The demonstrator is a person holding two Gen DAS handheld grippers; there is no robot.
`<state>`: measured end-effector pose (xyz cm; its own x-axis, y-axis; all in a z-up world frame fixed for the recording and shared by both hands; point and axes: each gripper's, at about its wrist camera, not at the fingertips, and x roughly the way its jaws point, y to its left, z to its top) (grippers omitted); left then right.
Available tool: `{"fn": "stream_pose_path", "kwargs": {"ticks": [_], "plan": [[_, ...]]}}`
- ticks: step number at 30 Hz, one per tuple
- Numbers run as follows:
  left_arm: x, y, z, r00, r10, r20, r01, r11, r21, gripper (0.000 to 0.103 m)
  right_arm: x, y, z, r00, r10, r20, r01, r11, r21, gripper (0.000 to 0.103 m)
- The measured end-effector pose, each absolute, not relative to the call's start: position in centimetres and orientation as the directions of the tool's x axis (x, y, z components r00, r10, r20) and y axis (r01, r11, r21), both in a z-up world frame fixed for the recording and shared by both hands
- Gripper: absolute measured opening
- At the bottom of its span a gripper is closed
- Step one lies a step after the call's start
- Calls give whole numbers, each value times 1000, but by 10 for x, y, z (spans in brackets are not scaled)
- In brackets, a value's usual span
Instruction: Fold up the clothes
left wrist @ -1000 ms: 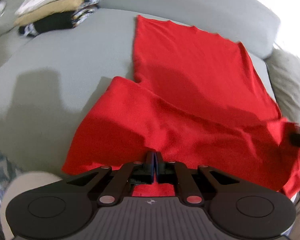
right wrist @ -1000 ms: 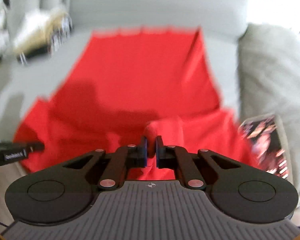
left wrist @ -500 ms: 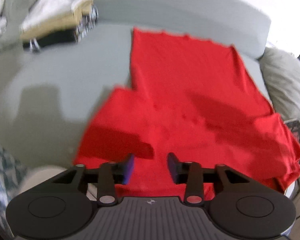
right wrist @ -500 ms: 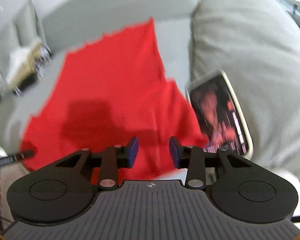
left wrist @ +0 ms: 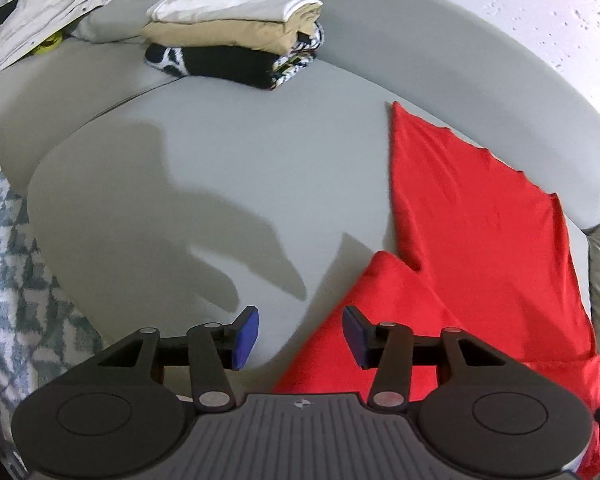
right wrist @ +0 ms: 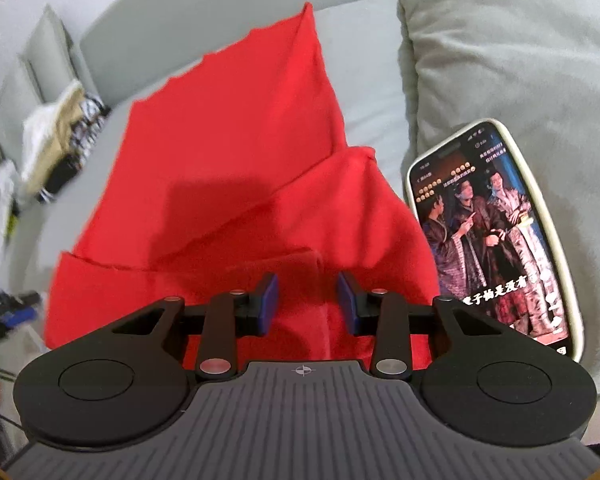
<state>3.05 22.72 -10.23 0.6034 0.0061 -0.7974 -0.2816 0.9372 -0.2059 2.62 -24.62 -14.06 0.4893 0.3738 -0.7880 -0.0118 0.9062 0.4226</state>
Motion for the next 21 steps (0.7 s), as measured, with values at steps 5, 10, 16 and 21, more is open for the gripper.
{"fn": "stream_pose_path", "kwargs": {"ticks": [5,10,16,21], "plan": [[26,221,-101,610,-18,-792,-264,938,-224,46,22,-244,-145,504,391,-771,-22,897,441,39],[25,209,-99,618,-11,-786,-230,954,-194,47,9,-213,-140,541,283,-792,-141,959,247,19],[20,200,-95,619,-2,-785,-208,964,-166,47,-11,-177,-111,661,164,-732,-228,973,12,6],[18,197,-92,618,23,-786,-213,967,-139,49,-21,-168,-83,736,103,-669,-223,970,-96,6]]}}
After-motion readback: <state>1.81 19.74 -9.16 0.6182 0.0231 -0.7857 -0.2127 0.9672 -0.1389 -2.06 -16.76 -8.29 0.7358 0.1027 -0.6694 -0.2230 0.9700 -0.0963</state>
